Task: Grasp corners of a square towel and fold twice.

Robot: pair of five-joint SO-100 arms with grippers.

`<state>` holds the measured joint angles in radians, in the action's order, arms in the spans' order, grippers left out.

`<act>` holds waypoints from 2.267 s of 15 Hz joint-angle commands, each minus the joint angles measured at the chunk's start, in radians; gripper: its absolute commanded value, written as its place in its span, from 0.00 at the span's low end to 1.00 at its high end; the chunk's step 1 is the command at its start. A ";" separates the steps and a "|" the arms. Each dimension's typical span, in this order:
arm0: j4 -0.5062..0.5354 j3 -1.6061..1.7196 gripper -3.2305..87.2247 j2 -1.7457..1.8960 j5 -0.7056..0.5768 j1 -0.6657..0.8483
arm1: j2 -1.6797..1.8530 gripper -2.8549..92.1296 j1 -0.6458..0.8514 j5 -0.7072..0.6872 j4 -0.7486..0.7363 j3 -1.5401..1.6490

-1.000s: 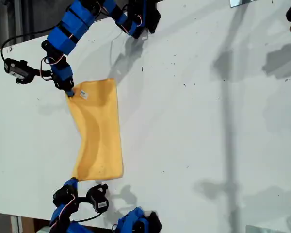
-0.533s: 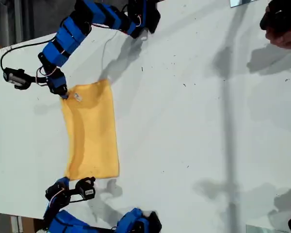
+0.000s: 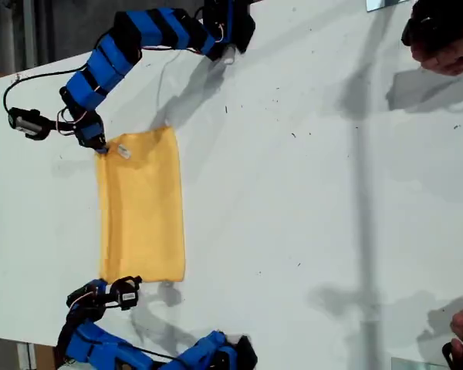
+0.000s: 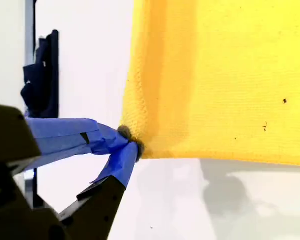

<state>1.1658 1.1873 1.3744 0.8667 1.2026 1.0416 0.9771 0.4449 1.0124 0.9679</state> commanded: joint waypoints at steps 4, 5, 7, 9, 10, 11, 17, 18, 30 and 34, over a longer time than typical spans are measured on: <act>-0.051 0.169 0.02 0.152 0.021 -0.037 | 0.051 0.03 -0.043 0.002 0.066 -0.035; -0.054 0.218 0.02 0.201 0.035 -0.055 | 0.069 0.03 -0.063 0.006 0.091 -0.025; -0.060 0.308 0.02 0.282 0.046 -0.092 | 0.101 0.03 -0.091 0.015 0.140 -0.003; -0.089 0.408 0.02 0.357 0.060 -0.133 | 0.160 0.03 -0.109 0.028 0.158 0.061; -0.107 0.460 0.02 0.396 0.067 -0.155 | 0.193 0.03 -0.118 0.028 0.164 0.101; -0.120 0.511 0.02 0.428 0.078 -0.179 | 0.229 0.03 -0.120 0.035 0.169 0.141; -0.242 0.867 0.02 0.649 0.143 -0.291 | 0.334 0.03 -0.179 0.100 0.230 0.353; -0.249 0.905 0.02 0.678 0.143 -0.295 | 0.337 0.03 -0.195 0.112 0.241 0.374; -0.365 1.132 0.02 0.709 0.153 -0.311 | 0.333 0.03 -0.316 0.164 0.230 0.525; -0.387 1.177 0.02 0.712 0.179 -0.304 | 0.327 0.03 -0.285 0.173 0.183 0.600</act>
<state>0.7915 2.3685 2.0785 1.0339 0.8989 1.2916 0.6750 0.6105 1.1996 1.5708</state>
